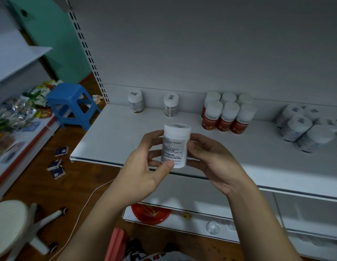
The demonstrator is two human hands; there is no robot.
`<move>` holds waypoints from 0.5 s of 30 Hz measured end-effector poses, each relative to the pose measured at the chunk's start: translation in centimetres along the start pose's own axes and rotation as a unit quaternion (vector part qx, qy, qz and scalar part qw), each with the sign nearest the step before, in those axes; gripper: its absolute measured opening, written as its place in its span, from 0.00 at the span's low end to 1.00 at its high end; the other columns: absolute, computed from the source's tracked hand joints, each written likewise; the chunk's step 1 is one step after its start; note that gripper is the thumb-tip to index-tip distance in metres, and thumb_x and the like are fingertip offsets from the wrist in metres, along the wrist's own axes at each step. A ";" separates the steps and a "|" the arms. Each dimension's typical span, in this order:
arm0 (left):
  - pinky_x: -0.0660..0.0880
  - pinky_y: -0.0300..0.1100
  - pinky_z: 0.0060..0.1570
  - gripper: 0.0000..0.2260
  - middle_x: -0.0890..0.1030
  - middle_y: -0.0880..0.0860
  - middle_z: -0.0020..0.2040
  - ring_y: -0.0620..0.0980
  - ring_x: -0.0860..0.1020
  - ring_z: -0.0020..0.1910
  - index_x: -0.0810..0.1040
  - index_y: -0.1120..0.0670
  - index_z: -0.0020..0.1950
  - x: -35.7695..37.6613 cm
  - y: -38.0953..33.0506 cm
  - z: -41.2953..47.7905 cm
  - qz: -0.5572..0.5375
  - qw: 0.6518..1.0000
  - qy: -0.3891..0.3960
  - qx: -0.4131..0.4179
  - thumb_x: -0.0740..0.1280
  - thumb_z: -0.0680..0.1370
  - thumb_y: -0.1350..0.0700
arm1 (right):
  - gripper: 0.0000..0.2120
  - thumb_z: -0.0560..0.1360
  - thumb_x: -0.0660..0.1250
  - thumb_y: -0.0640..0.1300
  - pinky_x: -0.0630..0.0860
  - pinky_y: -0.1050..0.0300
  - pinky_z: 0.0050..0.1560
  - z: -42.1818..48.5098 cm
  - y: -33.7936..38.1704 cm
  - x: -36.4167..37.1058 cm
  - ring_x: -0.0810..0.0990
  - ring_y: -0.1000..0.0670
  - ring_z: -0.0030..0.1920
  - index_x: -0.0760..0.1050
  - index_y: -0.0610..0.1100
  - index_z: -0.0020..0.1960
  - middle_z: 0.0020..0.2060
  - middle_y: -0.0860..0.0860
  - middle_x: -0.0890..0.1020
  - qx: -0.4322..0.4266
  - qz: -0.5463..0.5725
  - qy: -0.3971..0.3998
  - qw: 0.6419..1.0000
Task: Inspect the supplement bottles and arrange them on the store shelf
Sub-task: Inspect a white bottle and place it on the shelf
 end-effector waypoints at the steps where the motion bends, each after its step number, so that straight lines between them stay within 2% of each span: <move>1: 0.73 0.26 0.52 0.26 0.69 0.33 0.63 0.32 0.72 0.62 0.61 0.35 0.66 0.0 0.0 0.0 0.014 1.000 0.002 -0.003 0.71 0.74 0.48 | 0.20 0.70 0.69 0.43 0.80 0.53 0.51 0.0 0.0 0.1 0.84 0.42 0.53 0.77 0.40 0.61 0.51 0.41 0.85 0.002 -0.005 -0.003 1.000; 3: 0.68 0.19 0.50 0.31 0.66 0.37 0.61 0.31 0.70 0.60 0.62 0.35 0.67 0.0 0.1 0.1 0.069 0.998 -0.004 -0.012 0.69 0.67 0.36 | 0.23 0.67 0.73 0.44 0.80 0.52 0.49 0.1 -0.1 0.3 0.84 0.42 0.52 0.77 0.41 0.61 0.50 0.40 0.85 -0.001 -0.029 -0.013 0.999; 4: 0.69 0.19 0.48 0.33 0.66 0.41 0.60 0.33 0.71 0.58 0.63 0.36 0.67 0.0 0.4 0.2 0.089 0.996 -0.011 -0.018 0.68 0.64 0.33 | 0.24 0.66 0.75 0.46 0.80 0.52 0.49 0.1 -0.1 0.5 0.84 0.42 0.51 0.78 0.42 0.61 0.49 0.40 0.85 -0.004 -0.043 -0.016 0.999; 6: 0.73 0.24 0.46 0.31 0.70 0.45 0.59 0.37 0.75 0.52 0.66 0.36 0.65 -0.3 0.8 0.4 0.075 0.997 -0.025 -0.026 0.69 0.65 0.30 | 0.24 0.66 0.75 0.50 0.80 0.52 0.48 0.2 -0.2 0.9 0.84 0.43 0.51 0.79 0.41 0.59 0.50 0.41 0.85 -0.012 -0.063 -0.016 0.998; 8: 0.77 0.32 0.47 0.33 0.75 0.46 0.58 0.39 0.78 0.50 0.66 0.39 0.69 -0.5 1.2 0.4 0.029 0.999 -0.033 -0.030 0.72 0.68 0.34 | 0.21 0.69 0.70 0.51 0.80 0.55 0.45 0.3 0.0 0.7 0.85 0.46 0.49 0.81 0.40 0.57 0.48 0.43 0.86 -0.019 -0.067 -0.027 0.997; 10: 0.79 0.37 0.47 0.35 0.77 0.46 0.59 0.39 0.80 0.50 0.62 0.44 0.73 -0.8 1.9 0.2 -0.028 0.998 -0.037 -0.050 0.71 0.69 0.42 | 0.16 0.72 0.67 0.48 0.80 0.55 0.44 0.3 0.3 0.4 0.84 0.46 0.46 0.81 0.40 0.56 0.47 0.44 0.86 -0.020 -0.071 -0.037 0.997; 13: 0.78 0.38 0.46 0.27 0.78 0.51 0.61 0.45 0.81 0.54 0.65 0.47 0.69 -0.8 2.3 0.0 -0.093 0.994 -0.032 -0.057 0.68 0.71 0.49 | 0.11 0.76 0.68 0.41 0.81 0.54 0.43 0.5 0.3 0.4 0.85 0.46 0.46 0.80 0.43 0.57 0.47 0.45 0.86 -0.017 -0.093 -0.037 0.995; 15: 0.78 0.38 0.48 0.22 0.78 0.52 0.62 0.47 0.80 0.57 0.65 0.49 0.68 -0.6 2.8 0.0 -0.101 0.993 -0.015 -0.060 0.67 0.76 0.54 | 0.13 0.71 0.71 0.43 0.81 0.56 0.40 0.7 0.1 0.5 0.85 0.49 0.43 0.80 0.46 0.55 0.44 0.46 0.87 -0.015 -0.101 -0.049 0.994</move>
Point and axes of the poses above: each hand's wrist, its own z-axis towards the middle knuckle, its own x-axis out of the palm, y = z × x, the point moved 8 cm from there along z, towards the middle knuckle
